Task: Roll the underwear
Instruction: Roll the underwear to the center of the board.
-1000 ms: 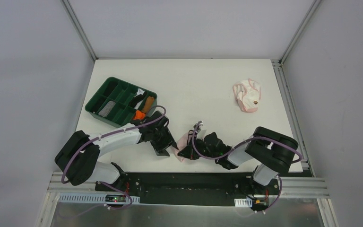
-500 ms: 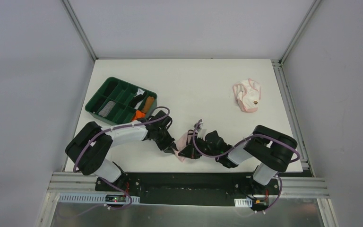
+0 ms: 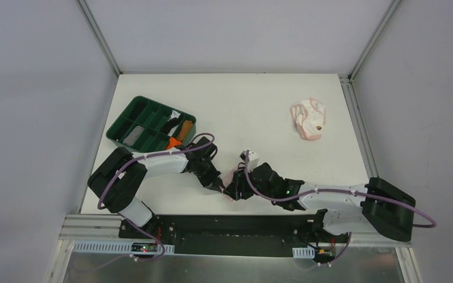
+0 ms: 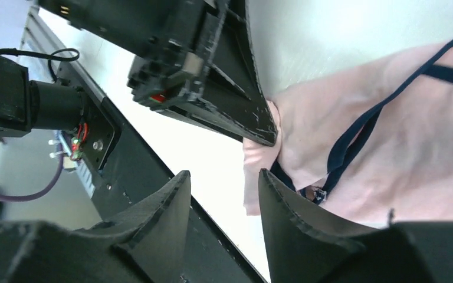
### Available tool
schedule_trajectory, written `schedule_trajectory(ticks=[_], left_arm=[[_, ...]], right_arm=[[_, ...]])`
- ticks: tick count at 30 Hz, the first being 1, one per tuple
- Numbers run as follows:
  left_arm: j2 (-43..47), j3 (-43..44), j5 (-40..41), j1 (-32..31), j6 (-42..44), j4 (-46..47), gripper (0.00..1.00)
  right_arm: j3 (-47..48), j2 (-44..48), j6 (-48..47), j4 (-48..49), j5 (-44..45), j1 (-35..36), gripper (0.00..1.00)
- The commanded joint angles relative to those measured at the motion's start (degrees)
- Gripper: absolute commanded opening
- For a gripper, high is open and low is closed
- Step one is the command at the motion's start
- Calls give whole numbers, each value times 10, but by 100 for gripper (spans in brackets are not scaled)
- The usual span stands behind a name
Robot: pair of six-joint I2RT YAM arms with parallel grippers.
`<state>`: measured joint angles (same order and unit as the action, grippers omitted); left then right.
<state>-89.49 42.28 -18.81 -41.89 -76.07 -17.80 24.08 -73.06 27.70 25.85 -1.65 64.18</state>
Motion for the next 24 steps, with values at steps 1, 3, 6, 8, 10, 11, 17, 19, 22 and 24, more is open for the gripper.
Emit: schedule_trajectory(ticks=[1, 3, 6, 8, 10, 11, 17, 19, 22, 24], left_arm=[[-32, -15, 31, 0, -1, -63, 0], [-33, -12, 30, 0, -1, -65, 0], [-35, -8, 29, 0, 0, -70, 0], [-36, -6, 28, 0, 0, -72, 0], [-38, -5, 28, 0, 0, -72, 0], [-39, -5, 26, 0, 1, -72, 0], [-39, -6, 21, 0, 1, -74, 0], [-37, -5, 21, 0, 1, -75, 0], [-30, -6, 21, 0, -1, -77, 0], [-22, -7, 21, 0, -2, -77, 0]], right_arm=[[52, 49, -111, -169, 174, 63, 48], [73, 40, -144, -201, 230, 101, 48], [113, 0, -189, -231, 293, 149, 48], [137, -35, -215, -240, 329, 175, 48], [161, -70, -236, -246, 360, 193, 48], [170, -86, -243, -247, 371, 200, 48], [198, -160, -262, -238, 396, 220, 46], [199, -176, -264, -235, 402, 224, 41], [197, -190, -260, -232, 405, 226, 20], [192, -192, -250, -230, 412, 226, 3]])
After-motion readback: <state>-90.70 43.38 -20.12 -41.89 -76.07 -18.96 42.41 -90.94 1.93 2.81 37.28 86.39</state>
